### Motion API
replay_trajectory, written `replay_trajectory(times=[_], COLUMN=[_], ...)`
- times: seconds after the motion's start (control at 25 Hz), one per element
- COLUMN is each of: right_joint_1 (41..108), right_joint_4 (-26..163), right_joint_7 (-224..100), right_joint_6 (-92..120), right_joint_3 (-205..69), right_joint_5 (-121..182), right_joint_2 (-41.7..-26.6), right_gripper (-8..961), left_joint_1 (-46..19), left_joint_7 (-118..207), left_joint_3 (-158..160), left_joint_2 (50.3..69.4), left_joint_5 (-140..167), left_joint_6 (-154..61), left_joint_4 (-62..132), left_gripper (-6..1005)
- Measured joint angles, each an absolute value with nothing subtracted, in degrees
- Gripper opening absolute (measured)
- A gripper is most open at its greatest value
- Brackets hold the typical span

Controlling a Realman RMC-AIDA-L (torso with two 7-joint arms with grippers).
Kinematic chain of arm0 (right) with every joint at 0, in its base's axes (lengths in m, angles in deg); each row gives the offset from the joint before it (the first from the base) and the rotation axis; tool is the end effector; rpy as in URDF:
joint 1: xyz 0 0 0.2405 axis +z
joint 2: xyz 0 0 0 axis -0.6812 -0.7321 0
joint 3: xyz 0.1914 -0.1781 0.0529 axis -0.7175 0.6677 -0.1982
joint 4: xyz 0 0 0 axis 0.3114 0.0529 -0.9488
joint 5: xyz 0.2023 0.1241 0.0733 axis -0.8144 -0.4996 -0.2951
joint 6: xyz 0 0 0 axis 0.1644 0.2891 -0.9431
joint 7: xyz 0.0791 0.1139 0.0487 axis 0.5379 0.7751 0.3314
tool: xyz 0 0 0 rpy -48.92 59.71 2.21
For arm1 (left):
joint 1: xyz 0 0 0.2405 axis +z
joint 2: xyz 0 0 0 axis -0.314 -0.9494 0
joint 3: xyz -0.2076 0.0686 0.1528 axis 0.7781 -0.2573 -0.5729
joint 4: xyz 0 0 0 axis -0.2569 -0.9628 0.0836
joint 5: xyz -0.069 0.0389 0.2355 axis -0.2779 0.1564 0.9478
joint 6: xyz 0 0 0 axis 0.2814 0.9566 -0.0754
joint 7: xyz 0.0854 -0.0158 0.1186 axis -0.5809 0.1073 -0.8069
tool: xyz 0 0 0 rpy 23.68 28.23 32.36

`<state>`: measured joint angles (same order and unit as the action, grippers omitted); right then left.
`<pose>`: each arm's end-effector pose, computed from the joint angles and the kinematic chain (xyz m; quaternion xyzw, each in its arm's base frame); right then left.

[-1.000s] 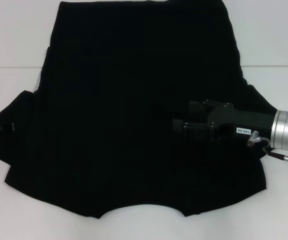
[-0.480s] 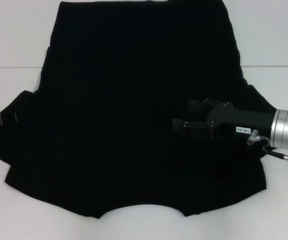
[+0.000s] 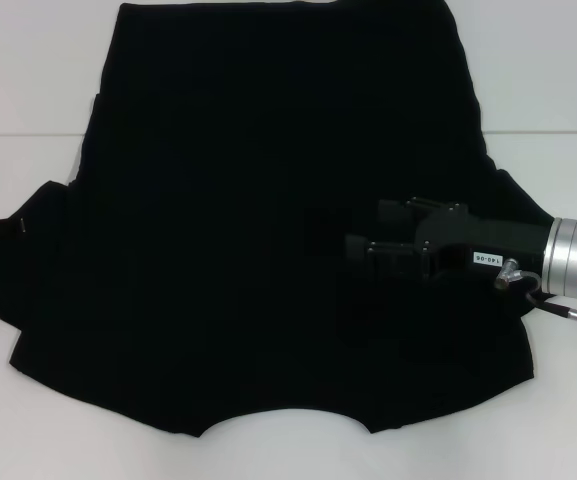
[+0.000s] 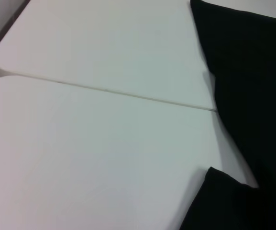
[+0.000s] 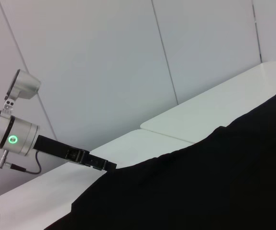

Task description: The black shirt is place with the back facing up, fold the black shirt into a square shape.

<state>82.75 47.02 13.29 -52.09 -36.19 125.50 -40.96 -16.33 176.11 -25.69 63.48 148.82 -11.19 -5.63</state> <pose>0.2587 0.4148 -0.0500 -0.9174 0.2490 0.2618 0.1666 -0.3931 0.4411 0.0696 -0.6845 -0.5566 -0.0720 0.4652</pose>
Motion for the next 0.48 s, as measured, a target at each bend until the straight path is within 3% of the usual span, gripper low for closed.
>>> replay_trajectory(times=[0.48], right_joint_1=[82.76], right_joint_4=[47.02], right_joint_7=[13.34], right_joint_6=[-52.00], right_joint_3=[-36.19], right_joint_5=[125.50], right_joint_2=[-40.96], right_gripper=[915], left_joint_1=[-16.24], left_joint_7=[175.96], left_joint_3=[-27.81], left_joint_2=[63.78], left_joint_5=[148.82], left_joint_6=[-13.52], left_joint_4=[-3.73], left_gripper=[778])
